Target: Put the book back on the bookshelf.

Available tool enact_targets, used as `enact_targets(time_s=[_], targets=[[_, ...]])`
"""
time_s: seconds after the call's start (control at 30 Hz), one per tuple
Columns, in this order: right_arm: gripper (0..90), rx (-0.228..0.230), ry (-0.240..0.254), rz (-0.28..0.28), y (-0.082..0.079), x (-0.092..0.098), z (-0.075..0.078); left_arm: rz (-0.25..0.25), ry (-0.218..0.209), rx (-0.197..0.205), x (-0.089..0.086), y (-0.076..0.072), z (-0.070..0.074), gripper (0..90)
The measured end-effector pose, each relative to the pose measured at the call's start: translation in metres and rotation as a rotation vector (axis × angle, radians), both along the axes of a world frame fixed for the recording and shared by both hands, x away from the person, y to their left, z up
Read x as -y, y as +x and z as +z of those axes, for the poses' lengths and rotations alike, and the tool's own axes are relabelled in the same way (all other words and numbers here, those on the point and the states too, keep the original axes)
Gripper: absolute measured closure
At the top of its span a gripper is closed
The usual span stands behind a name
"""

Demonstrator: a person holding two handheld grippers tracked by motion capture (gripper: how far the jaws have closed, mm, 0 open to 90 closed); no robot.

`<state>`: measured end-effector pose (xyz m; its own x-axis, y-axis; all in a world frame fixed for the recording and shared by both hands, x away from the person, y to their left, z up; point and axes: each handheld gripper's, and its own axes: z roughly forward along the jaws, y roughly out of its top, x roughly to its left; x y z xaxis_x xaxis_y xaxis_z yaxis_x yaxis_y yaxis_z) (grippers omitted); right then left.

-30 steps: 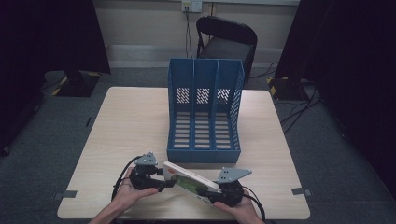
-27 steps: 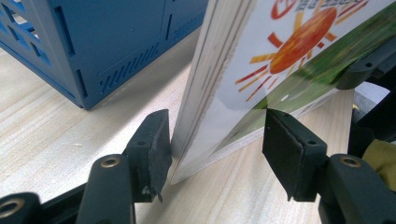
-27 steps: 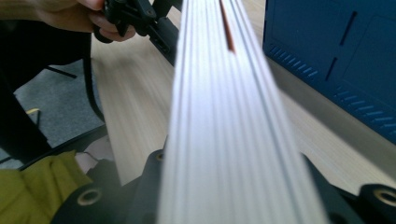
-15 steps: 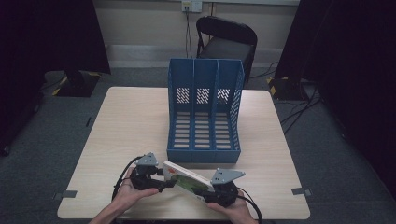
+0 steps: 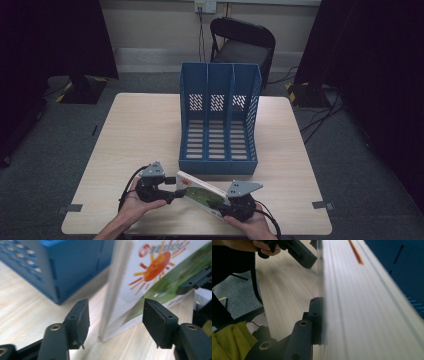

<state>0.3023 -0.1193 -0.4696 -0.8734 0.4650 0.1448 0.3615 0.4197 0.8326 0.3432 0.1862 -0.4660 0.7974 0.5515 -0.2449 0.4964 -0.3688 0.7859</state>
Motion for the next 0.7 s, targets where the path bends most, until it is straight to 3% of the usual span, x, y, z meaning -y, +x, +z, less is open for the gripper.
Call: enact_targets(time_s=[0.1,0.23,0.3,0.37,0.47,0.6,0.7], targets=[[76.4,-0.01,0.01,-0.006,0.001,0.003,0.001,0.04,0.02,-0.003,-0.009,0.004,0.001,31.0],[76.4,-0.017,0.019,-0.015,0.001,0.006,0.003,0.136,0.05,-0.019,-0.024,0.012,-0.001,22.1],[76.4,-0.021,0.026,-0.016,0.001,0.008,0.004,0.175,0.083,-0.022,-0.031,0.016,-0.003,23.1],[76.4,-0.02,0.029,-0.016,0.0,0.008,0.005,0.177,0.117,-0.02,-0.038,0.021,-0.006,22.6],[76.5,-0.02,0.027,-0.012,-0.001,0.008,0.006,0.221,0.172,-0.056,-0.045,0.028,-0.013,21.7],[76.5,-0.016,0.032,-0.011,-0.002,0.009,0.009,0.286,0.242,-0.071,-0.049,0.033,-0.021,23.1],[76.5,-0.013,0.04,-0.009,-0.002,0.01,0.011,0.312,0.298,-0.035,-0.048,0.034,-0.026,22.4]])
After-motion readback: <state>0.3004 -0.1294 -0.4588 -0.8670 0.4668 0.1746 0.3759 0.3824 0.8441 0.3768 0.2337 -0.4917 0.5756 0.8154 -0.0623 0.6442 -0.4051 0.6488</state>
